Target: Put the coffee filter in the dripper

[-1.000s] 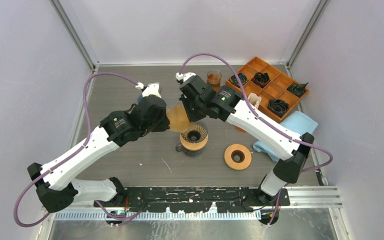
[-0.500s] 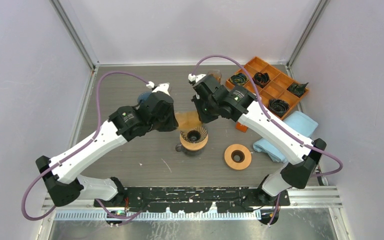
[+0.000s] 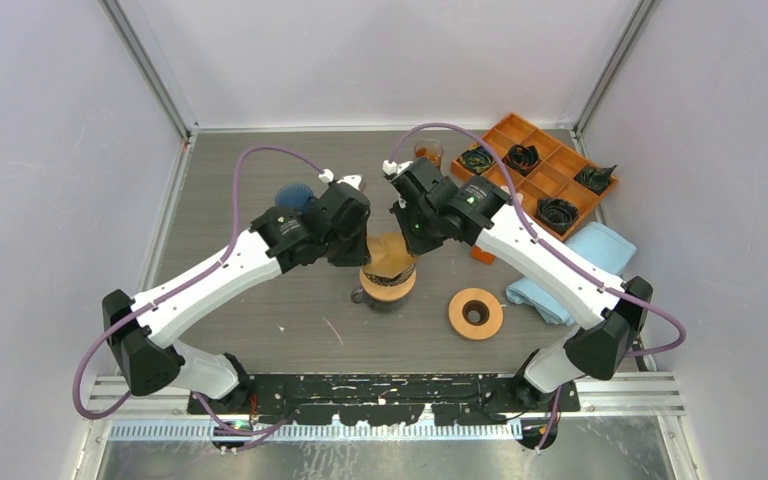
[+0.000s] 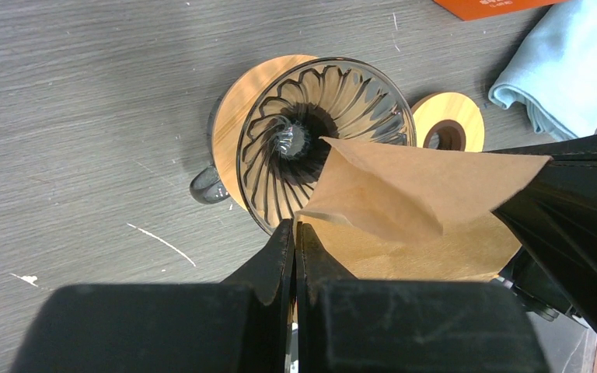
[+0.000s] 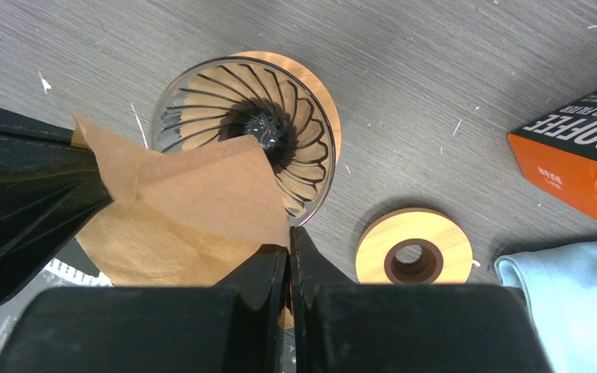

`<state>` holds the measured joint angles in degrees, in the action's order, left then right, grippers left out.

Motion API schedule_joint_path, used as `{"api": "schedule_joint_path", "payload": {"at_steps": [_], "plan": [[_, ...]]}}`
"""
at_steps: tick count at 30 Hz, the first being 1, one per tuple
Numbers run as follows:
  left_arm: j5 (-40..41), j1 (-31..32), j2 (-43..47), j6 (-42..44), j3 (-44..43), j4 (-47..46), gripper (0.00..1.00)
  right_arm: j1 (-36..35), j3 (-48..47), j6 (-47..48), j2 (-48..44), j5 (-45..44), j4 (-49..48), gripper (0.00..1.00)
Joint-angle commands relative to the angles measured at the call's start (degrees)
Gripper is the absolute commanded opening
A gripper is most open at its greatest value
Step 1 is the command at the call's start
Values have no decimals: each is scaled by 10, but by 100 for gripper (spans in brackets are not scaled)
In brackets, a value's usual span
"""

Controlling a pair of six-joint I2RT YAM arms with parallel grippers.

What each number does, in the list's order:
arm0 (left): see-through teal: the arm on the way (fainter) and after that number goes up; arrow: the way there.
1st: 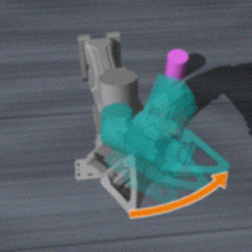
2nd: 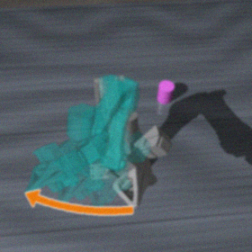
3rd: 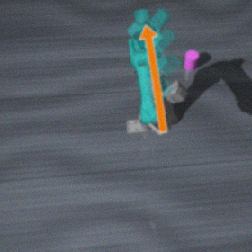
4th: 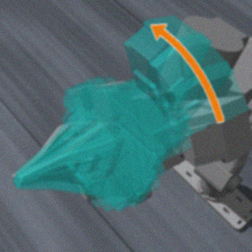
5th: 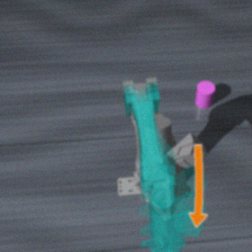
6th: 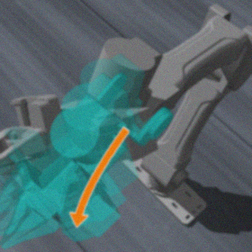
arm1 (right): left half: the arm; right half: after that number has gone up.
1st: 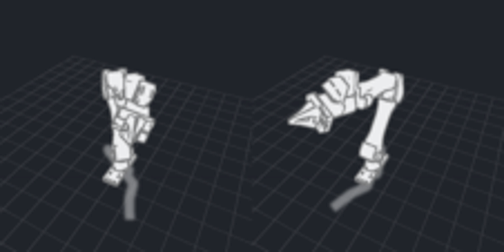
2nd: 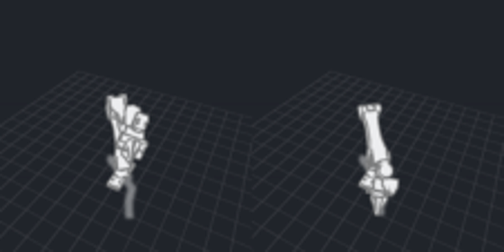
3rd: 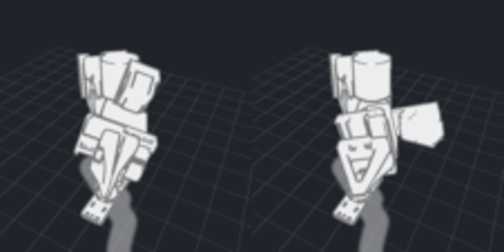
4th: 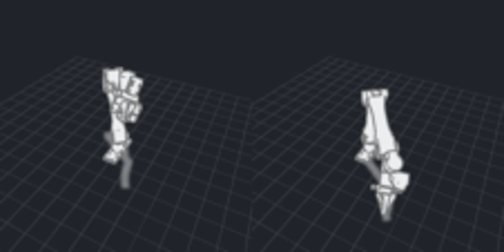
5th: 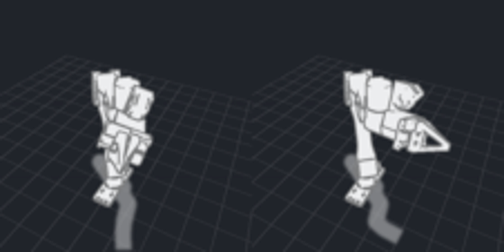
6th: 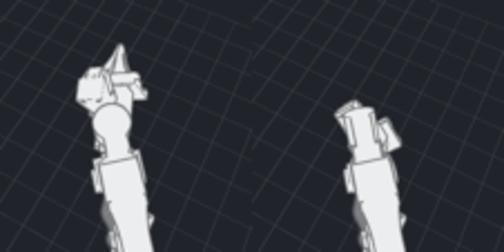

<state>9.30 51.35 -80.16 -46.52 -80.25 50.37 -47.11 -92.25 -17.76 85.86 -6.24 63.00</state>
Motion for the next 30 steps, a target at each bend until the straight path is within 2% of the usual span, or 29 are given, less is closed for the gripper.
{"api": "schedule_joint_path", "payload": {"at_steps": [1,30], "plan": [[-8,-2,-6,0,-23,-21,3,8,11,12,-15,12,-24,10],[46,-2,2,3,19,-21,25,26,70,3,31,42,-96,10]]}}
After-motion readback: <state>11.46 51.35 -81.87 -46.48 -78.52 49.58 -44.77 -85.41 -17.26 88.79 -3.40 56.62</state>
